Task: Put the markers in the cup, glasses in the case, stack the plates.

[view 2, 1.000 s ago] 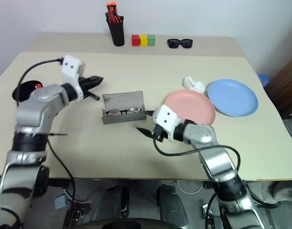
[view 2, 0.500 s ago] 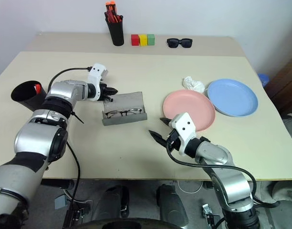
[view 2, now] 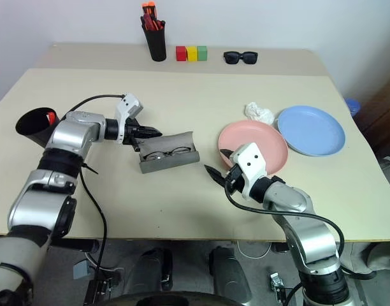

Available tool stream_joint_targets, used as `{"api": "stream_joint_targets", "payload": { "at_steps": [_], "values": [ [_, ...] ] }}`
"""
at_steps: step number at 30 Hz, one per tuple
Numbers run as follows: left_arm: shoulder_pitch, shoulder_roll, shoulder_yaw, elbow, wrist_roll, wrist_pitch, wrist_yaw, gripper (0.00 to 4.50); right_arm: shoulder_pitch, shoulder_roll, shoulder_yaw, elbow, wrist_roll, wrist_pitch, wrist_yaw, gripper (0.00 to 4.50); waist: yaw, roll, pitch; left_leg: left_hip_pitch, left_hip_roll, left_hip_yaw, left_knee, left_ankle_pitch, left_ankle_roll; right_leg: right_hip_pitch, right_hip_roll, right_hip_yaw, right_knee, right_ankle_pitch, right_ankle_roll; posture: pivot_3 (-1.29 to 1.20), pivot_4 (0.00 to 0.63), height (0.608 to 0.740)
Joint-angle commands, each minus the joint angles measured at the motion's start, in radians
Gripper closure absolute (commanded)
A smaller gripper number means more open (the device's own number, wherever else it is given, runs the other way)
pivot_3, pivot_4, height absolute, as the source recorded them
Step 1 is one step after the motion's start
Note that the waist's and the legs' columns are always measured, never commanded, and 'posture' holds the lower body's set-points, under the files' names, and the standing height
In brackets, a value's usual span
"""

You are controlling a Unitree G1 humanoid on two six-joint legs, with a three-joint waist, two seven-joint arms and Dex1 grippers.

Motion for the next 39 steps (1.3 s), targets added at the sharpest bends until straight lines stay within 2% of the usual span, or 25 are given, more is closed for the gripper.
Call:
{"api": "stream_joint_targets", "payload": {
  "at_steps": [1,6,11,14,19,23,30,35,38,39],
  "values": [
    [0.068,0.03,0.012,-0.212,-0.055,0.015,-0.034,4.46,-0.031,0.0,-0.001,0.007,0.0,-0.026,-0.009,1.45,0.0,0.0,0.0,0.0,0.0,0.0,0.0,0.0,0.0,0.0,0.0,0.0,0.0,0.0,0.0,0.0,0.15,0.722],
    [0.219,0.088,-0.009,-0.427,-0.073,-0.056,-0.067,4.46,-0.066,0.001,0.008,0.052,-0.013,-0.034,-0.024,1.45,0.001,0.0,0.0,0.0,0.0,0.0,0.0,0.0,0.0,0.0,0.0,0.0,0.0,0.0,0.0,0.0,0.15,0.722],
    [0.342,0.138,-0.049,-0.497,-0.027,-0.209,-0.064,4.46,-0.109,-0.027,0.015,0.109,-0.071,-0.027,-0.058,1.45,0.0,0.001,-0.001,0.001,0.0,0.0,0.001,0.0,0.0,0.0,0.0,0.001,0.001,0.0,0.0,0.0,0.15,0.722],
    [0.381,0.143,-0.046,-0.516,-0.03,-0.243,-0.041,4.46,-0.125,-0.049,0.016,0.13,-0.104,-0.016,-0.072,1.45,0.001,0.001,-0.001,0.001,0.0,0.001,0.001,0.0,0.0,0.001,0.0,0.001,0.001,0.0,-0.001,0.0,0.15,0.722],
    [0.419,0.097,0.033,-0.551,-0.086,-0.309,0.044,4.46,-0.119,-0.114,0.05,0.119,-0.165,-0.024,-0.056,1.45,0.003,0.001,-0.001,0.001,0.0,0.001,0.001,0.0,0.0,0.0,0.0,0.001,0.001,0.0,0.0,0.0,0.15,0.722],
    [0.48,0.084,0.105,-0.658,-0.144,-0.313,0.104,4.46,-0.085,-0.164,0.099,0.083,-0.202,-0.029,-0.028,1.45,0.0,0.001,-0.001,0.001,0.0,0.001,0.001,0.0,0.0,0.0,0.0,0.001,0.001,0.0,0.0,0.0,0.15,0.722],
    [0.636,0.083,0.161,-0.832,-0.21,-0.313,0.168,4.46,-0.062,-0.169,0.146,0.13,-0.287,-0.026,-0.063,1.45,-0.001,0.001,-0.001,0.001,0.0,0.001,0.001,0.0,0.0,0.0,0.0,0.001,0.001,0.0,0.0,0.0,0.15,0.722],
    [0.694,0.1,0.167,-0.88,-0.211,-0.288,0.212,4.46,-0.061,-0.165,0.157,0.182,-0.339,-0.048,-0.079,1.45,0.001,0.001,-0.001,0.001,0.0,0.001,0.001,0.0,0.0,0.001,-0.001,0.001,0.001,0.0,-0.001,0.0,0.15,0.722],
    [0.705,0.102,0.161,-0.884,-0.21,-0.283,0.227,4.5,-0.066,-0.16,0.157,0.2,-0.346,-0.056,-0.078,2.35,0.001,0.001,-0.001,0.002,0.0,0.001,0.001,0.0,0.0,0.001,0.0,0.001,0.001,0.0,-0.001,0.0,0.15,0.722],
    [0.707,0.101,0.158,-0.884,-0.209,-0.283,0.232,4.5,-0.068,-0.159,0.158,0.206,-0.351,-0.058,-0.079,2.78,0.001,0.001,-0.001,0.002,0.0,0.001,0.001,0.0,0.0,0.001,0.0,0.001,0.001,0.0,-0.001,0.0,0.15,0.722]
  ]
}}
